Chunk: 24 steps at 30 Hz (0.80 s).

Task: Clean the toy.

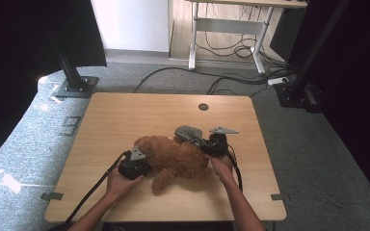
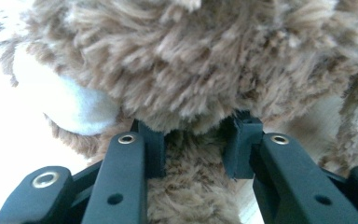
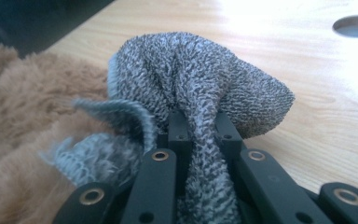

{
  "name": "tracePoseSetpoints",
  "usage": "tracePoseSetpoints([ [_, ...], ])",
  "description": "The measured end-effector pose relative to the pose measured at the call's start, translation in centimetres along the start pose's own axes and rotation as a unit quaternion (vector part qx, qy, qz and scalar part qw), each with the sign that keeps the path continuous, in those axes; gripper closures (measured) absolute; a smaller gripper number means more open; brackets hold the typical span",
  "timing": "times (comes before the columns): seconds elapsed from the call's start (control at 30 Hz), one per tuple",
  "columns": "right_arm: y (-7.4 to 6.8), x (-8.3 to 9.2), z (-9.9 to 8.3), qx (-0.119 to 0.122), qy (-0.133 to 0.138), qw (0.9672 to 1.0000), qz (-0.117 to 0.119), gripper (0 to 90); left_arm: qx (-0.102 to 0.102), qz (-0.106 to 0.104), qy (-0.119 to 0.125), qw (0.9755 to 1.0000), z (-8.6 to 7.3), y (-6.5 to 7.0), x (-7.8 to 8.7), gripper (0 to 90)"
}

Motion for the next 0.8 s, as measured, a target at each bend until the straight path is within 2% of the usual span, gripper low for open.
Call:
tracePoseSetpoints([
  [0.03, 0.0, 0.0, 0.0, 0.000, 0.000, 1.0000, 0.000, 81.5, 0.000, 0.000, 0.000, 1.0000, 0.0, 0.0, 0.0, 64.2],
  [0.1, -0.2, 0.8, 0.9, 0.001, 0.018, 0.9998, 0.005, 81.4, -0.002, -0.005, -0.001, 1.0000, 0.0, 0.2, 0.1, 64.1],
  [0.23, -1.4, 0.8, 2.3, 0.016, 0.021, 0.9995, 0.018, 81.3, -0.005, -0.005, 0.001, 1.0000, -0.1, 0.5, 0.1, 64.0],
  [0.4, -4.2, -0.9, 4.4, 0.043, 0.011, 0.9981, 0.042, 81.2, -0.011, -0.009, -0.001, 0.9999, -0.2, 0.8, 0.2, 63.9],
  [0.47, -5.1, -2.1, 4.6, 0.051, -0.005, 0.9976, 0.045, 81.0, -0.013, -0.011, -0.001, 0.9999, -0.3, 1.1, 0.2, 63.9],
  [0.5, -5.1, -2.1, 4.6, 0.051, -0.005, 0.9976, 0.045, 81.0, -0.013, -0.011, -0.001, 0.9999, -0.3, 1.1, 0.2, 63.9],
  [0.53, -5.6, -3.3, 4.3, 0.056, -0.023, 0.9972, 0.043, 80.9, -0.015, -0.010, -0.001, 0.9998, -0.4, 1.1, 0.3, 63.9],
  [0.63, -5.4, -4.3, 3.3, 0.067, -0.059, 0.9955, 0.030, 80.4, -0.013, -0.012, 0.001, 0.9998, -0.4, 1.1, 0.3, 64.0],
  [0.73, -4.6, -4.3, 2.6, 0.049, -0.079, 0.9953, 0.028, 80.3, -0.011, -0.012, 0.000, 0.9999, -0.4, 1.2, 0.3, 63.9],
  [0.8, -3.9, -3.9, 2.3, 0.046, -0.087, 0.9949, 0.020, 80.3, -0.011, -0.010, 0.000, 0.9999, -0.4, 1.3, 0.3, 64.0],
])
Point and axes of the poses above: each handheld gripper's, and its own axes: x roughly backward along the jaws, z roughly out of its top, y roughly to its right, the point moved 9 cm from there along -x, roughly forward along the jaws, and after that the axes turned 4 degrees about y, right-handed, at the moved point
